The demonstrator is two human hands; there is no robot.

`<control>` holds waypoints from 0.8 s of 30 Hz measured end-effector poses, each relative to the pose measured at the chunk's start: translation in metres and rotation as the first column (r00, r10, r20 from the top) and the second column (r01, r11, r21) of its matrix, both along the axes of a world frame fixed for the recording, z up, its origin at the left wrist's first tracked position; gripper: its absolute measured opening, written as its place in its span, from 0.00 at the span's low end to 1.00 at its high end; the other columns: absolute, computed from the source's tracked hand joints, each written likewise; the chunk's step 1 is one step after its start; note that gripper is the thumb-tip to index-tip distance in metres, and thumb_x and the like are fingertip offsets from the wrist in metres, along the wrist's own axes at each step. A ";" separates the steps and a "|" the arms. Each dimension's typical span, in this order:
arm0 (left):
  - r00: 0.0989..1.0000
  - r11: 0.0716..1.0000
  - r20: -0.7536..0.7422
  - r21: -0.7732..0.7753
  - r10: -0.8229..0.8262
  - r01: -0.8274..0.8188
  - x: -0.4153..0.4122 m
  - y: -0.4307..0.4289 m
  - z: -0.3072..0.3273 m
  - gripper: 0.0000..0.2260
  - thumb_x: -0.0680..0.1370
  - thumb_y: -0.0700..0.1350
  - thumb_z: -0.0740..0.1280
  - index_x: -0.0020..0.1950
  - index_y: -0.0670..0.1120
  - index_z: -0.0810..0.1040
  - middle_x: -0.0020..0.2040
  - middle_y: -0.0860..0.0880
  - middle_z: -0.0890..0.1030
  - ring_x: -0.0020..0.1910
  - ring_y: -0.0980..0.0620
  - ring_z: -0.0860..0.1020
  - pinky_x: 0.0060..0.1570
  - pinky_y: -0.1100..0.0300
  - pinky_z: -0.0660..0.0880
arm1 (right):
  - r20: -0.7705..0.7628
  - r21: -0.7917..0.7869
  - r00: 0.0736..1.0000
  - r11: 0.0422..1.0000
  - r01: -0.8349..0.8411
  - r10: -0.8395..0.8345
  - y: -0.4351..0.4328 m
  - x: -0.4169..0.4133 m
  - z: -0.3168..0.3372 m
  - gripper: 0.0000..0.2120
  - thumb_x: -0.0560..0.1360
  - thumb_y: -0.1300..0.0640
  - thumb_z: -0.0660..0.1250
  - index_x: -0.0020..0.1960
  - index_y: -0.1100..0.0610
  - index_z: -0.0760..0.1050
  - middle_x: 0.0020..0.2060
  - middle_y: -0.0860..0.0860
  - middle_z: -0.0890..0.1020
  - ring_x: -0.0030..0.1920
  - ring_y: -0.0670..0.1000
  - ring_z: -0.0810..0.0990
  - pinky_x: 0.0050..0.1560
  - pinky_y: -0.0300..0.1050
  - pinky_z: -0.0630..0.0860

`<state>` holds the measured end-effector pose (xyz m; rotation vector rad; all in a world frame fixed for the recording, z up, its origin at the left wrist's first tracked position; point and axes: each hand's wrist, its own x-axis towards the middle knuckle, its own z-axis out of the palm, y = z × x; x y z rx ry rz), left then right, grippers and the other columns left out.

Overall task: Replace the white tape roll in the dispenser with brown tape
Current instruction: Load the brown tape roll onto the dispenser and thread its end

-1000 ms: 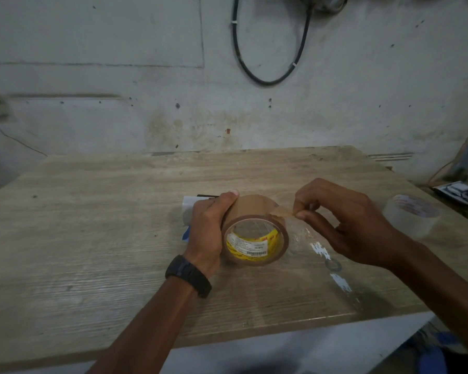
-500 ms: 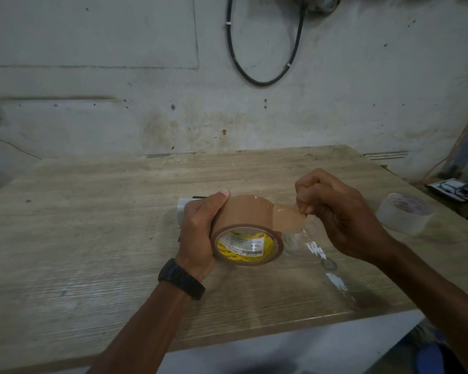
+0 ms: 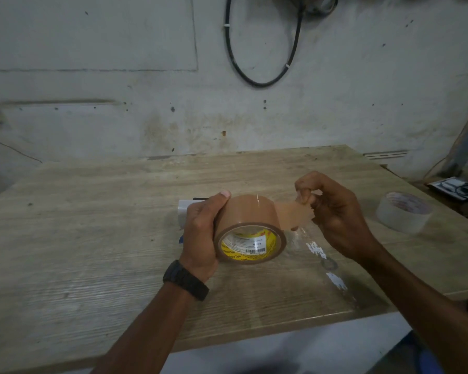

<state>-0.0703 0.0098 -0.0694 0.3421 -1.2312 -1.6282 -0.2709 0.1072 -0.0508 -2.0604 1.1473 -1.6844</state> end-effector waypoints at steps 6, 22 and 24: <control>0.986 0.996 0.148 -0.053 0.079 -0.072 0.000 0.002 -0.001 0.18 0.72 0.59 0.70 0.28 0.49 0.78 0.26 0.49 0.76 0.26 0.50 0.76 0.31 0.60 0.74 | 0.318 0.118 0.947 0.990 -0.074 0.032 -0.011 -0.004 -0.010 0.04 0.80 0.69 0.60 0.50 0.65 0.73 0.40 0.53 0.80 0.35 0.55 0.80 0.37 0.51 0.80; 0.906 0.882 0.278 -0.438 0.318 -0.175 -0.007 0.010 -0.004 0.09 0.72 0.59 0.73 0.46 0.56 0.85 0.44 0.58 0.87 0.42 0.61 0.84 0.40 0.69 0.78 | 0.638 0.414 0.648 0.895 0.166 -0.415 -0.004 0.024 -0.026 0.14 0.82 0.52 0.62 0.52 0.62 0.79 0.40 0.55 0.86 0.40 0.54 0.84 0.42 0.49 0.79; 0.900 0.844 0.269 -0.508 0.344 -0.171 -0.009 0.017 -0.003 0.07 0.72 0.55 0.74 0.49 0.58 0.83 0.46 0.62 0.87 0.44 0.62 0.85 0.41 0.71 0.78 | 0.547 0.375 0.736 0.903 0.210 -0.398 0.001 0.040 -0.029 0.15 0.80 0.49 0.63 0.47 0.57 0.82 0.43 0.54 0.87 0.45 0.52 0.85 0.47 0.46 0.78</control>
